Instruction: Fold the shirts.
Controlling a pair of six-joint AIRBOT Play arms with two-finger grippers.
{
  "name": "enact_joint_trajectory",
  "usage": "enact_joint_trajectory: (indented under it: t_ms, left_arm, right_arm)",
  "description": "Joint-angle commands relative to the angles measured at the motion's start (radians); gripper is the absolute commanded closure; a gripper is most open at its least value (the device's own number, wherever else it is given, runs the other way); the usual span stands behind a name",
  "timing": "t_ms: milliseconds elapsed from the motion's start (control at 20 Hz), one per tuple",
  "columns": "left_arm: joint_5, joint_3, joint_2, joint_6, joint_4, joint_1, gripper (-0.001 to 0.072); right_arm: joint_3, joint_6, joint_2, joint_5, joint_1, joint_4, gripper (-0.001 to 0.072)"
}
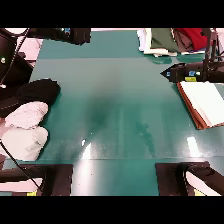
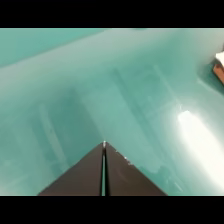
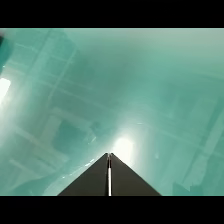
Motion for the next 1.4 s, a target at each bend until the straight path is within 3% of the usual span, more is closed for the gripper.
enact_joint_trajectory:
  t_ms: [0, 550, 650, 700, 750, 800, 900, 1100, 1350]
  left_arm:
    - [0.053, 0.000, 0.000, 0.000, 0.000, 0.000, 0.0681]
    - [0.081, 0.000, 0.000, -0.005, -0.005, 0.000, 0.0681]
    - [0.126, 0.000, 0.000, 0.044, 0.042, 0.005, 0.0679]
    - [0.114, 0.000, 0.000, 0.043, 0.136, 0.019, 0.0585]
    - [0.084, 0.000, -0.003, 0.006, 0.240, 0.040, 0.0277]
    - [0.037, 0.000, -0.010, -0.057, 0.345, 0.072, 0.0117]
    - [-0.082, 0.000, -0.044, -0.108, 0.438, 0.172, 0.0117]
    - [-0.304, 0.000, -0.192, -0.116, 0.435, 0.370, 0.0117]
    - [-0.344, 0.000, -0.381, -0.114, 0.434, 0.477, 0.0117]
  right_arm:
    - [0.001, 0.001, 0.000, 0.000, 0.002, -0.001, 0.0693]
    - [0.001, 0.001, 0.000, 0.003, 0.002, -0.001, 0.0694]
    - [0.001, 0.001, 0.000, 0.003, 0.002, -0.001, 0.0693]
    - [0.001, 0.001, 0.000, 0.003, 0.002, -0.001, 0.0694]
    - [0.001, 0.001, 0.000, 0.003, 0.002, -0.001, 0.0693]
    - [0.001, 0.001, 0.000, 0.003, 0.002, -0.001, 0.0693]
    - [0.001, 0.001, 0.000, 0.001, 0.002, -0.001, 0.0693]
    - [0.000, 0.001, 0.000, 0.000, 0.002, -0.001, 0.0693]
    - [0.000, 0.001, 0.000, 0.000, 0.002, -0.001, 0.0693]
